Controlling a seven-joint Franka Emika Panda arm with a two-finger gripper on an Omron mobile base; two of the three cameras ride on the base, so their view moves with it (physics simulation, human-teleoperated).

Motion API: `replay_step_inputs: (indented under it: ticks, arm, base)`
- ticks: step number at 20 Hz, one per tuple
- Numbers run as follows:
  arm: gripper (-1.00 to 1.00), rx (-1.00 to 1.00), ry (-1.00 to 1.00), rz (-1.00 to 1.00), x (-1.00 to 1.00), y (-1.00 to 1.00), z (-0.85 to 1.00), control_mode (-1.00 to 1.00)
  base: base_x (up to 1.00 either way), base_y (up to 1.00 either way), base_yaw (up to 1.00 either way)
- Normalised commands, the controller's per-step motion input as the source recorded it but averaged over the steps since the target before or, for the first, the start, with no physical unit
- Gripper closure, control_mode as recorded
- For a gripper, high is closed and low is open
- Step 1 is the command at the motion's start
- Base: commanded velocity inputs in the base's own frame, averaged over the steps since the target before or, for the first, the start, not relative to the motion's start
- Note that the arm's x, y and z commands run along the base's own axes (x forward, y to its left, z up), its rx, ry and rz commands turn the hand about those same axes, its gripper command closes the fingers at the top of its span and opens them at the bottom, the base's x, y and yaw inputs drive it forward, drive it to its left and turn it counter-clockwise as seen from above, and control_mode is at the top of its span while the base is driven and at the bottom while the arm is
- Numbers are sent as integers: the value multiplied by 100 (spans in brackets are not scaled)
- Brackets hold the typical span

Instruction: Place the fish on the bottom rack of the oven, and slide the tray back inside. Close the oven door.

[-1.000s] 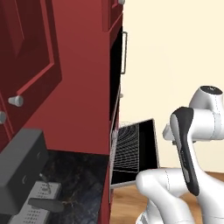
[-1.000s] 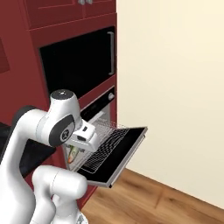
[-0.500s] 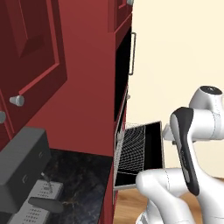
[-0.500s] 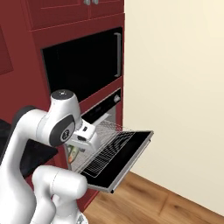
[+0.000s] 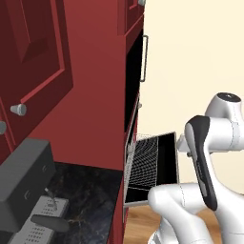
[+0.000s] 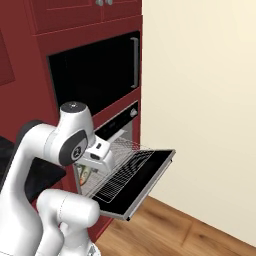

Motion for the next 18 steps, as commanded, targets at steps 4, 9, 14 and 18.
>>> replay_step_inputs:
  ticks: [4, 9, 14, 18]
  arm:
    - [100, 2, 0, 0, 9, -16, -1, -100]
    - [100, 5, 0, 0, 28, -4, -1, -100]
    - [100, 3, -5, 0, 35, 0, -21, -100]
    - [100, 13, -17, 5, 34, 0, -29, -100]
  base:
    - [0, 0, 0]
    - [0, 0, 0]
    - [0, 0, 0]
    - [0, 0, 0]
